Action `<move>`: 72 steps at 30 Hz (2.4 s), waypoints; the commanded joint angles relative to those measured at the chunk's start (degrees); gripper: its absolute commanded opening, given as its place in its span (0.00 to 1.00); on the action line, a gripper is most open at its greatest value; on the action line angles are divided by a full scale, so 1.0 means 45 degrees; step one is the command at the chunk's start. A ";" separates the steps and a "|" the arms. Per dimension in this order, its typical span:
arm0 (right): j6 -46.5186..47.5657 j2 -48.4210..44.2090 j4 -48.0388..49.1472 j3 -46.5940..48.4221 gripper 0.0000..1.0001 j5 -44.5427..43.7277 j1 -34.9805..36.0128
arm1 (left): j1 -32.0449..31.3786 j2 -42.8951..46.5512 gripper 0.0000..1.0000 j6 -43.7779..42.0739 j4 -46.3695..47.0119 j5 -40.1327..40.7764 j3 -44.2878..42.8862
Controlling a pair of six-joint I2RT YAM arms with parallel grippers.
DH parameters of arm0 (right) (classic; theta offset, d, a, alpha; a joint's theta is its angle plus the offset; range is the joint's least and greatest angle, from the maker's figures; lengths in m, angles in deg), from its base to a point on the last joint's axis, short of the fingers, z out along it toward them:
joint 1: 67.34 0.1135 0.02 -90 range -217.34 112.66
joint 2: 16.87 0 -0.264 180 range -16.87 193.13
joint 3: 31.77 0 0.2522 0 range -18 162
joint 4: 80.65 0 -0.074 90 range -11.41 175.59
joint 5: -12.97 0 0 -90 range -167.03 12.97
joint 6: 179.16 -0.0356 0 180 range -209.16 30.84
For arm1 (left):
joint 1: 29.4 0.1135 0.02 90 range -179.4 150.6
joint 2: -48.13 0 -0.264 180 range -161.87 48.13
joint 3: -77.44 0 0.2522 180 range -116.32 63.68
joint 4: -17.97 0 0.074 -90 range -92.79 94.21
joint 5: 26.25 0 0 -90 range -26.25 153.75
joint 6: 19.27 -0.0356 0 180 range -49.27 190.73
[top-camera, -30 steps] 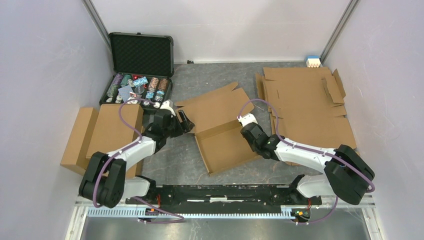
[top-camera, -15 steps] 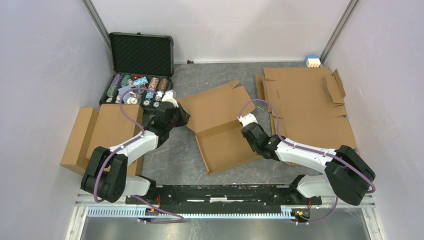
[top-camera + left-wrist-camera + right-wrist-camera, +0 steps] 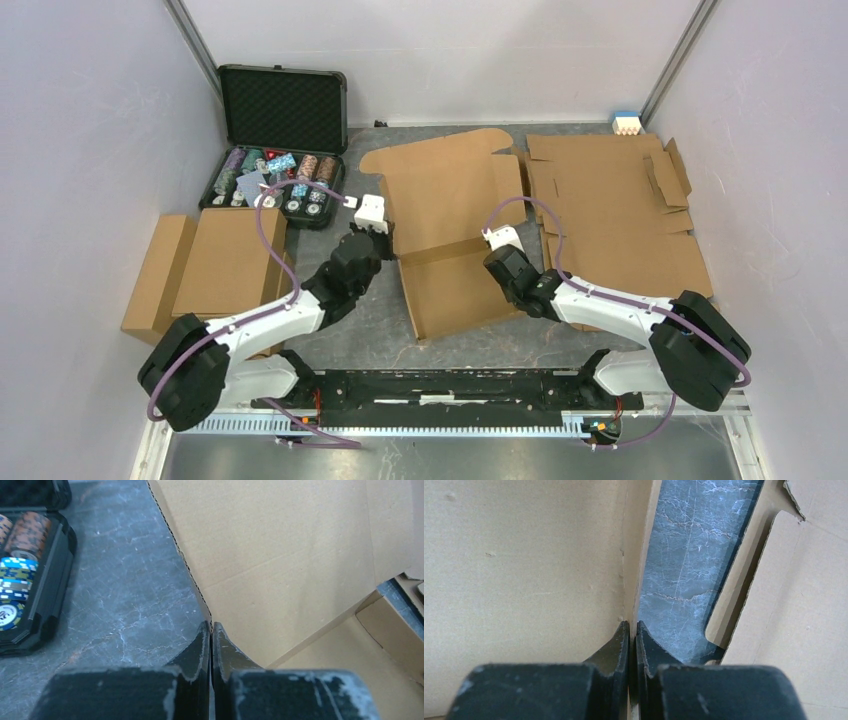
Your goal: Fold the paper box
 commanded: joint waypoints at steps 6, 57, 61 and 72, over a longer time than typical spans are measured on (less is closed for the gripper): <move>-0.1723 -0.0131 0.1693 0.0080 0.02 0.0457 0.0062 | -0.3080 -0.0953 0.02 -0.1097 0.3604 0.3947 0.0560; -0.4419 0.0705 0.4540 -0.0416 0.00 -0.2850 -0.0485 | -0.0872 0.5263 1.00 0.1756 -0.1477 -0.0855 0.2844; -0.4296 0.0744 0.4676 -0.0475 0.00 -0.2838 -0.0485 | 0.1445 0.4067 1.00 0.1766 0.0398 -0.2944 0.2373; -0.4043 0.0807 0.4819 -0.0516 0.00 -0.2889 -0.0490 | 0.4823 -0.0866 1.00 0.1382 0.4866 -0.7206 -0.1545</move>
